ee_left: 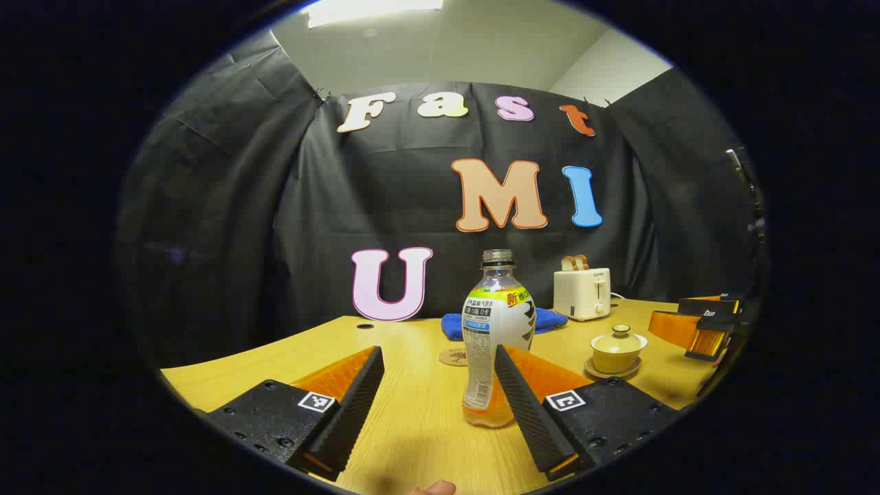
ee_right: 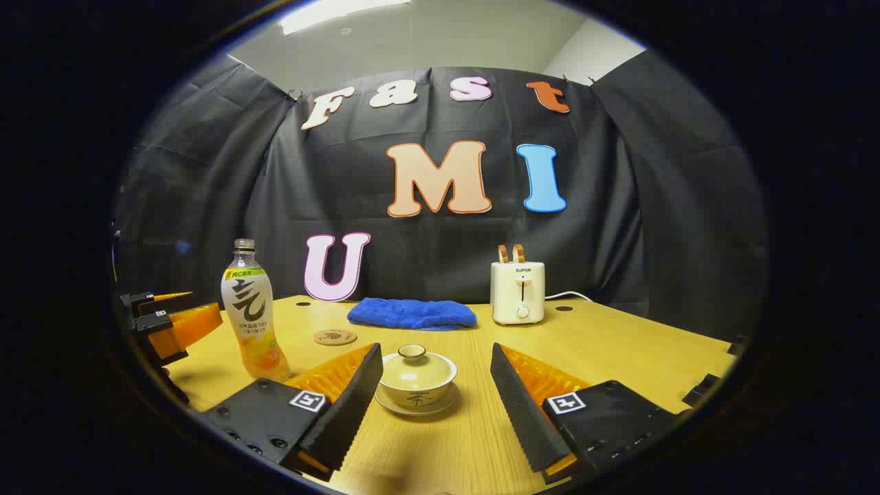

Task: Open the teacup lid with one hand, grasp the water bottle and pour water into the teacup with the other hand; after pouring, place the water bottle on the coaster and then close the teacup lid.

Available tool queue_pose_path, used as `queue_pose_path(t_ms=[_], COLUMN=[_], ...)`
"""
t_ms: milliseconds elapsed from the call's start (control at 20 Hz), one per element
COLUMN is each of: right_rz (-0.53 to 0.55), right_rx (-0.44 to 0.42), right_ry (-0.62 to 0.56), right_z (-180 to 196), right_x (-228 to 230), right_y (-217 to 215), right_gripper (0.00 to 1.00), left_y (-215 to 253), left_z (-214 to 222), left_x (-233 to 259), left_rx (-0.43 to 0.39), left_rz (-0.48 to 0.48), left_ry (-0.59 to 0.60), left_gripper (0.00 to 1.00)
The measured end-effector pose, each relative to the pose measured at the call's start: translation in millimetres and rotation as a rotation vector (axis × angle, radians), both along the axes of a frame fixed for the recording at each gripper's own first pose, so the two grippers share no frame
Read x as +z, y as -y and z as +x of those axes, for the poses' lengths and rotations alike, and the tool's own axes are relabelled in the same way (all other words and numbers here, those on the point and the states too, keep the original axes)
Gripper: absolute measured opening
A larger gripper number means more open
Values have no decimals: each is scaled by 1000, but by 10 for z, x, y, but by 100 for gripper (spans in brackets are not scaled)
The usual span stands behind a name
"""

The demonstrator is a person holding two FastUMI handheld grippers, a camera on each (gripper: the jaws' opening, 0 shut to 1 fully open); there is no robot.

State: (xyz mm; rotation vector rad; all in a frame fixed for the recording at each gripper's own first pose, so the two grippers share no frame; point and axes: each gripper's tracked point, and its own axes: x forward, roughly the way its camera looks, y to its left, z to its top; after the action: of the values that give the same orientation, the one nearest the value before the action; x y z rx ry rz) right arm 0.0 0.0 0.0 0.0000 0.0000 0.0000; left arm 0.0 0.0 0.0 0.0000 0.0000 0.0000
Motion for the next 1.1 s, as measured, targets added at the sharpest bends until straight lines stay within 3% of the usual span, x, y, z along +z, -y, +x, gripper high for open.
queue_pose_path(t_ms=[200, 1100], right_rz=[0, 2], right_rx=[-3, 15], right_ry=[-4, -16], right_z=[-1, 13], right_x=[-21, -23], right_y=[10, 172], right_gripper=[96, 99], left_y=[13, 0], left_z=[-13, 26], left_x=[16, -40], left_rx=[-2, -14], left_rz=[-1, 0], left_ry=[16, -18], left_gripper=[95, 95])
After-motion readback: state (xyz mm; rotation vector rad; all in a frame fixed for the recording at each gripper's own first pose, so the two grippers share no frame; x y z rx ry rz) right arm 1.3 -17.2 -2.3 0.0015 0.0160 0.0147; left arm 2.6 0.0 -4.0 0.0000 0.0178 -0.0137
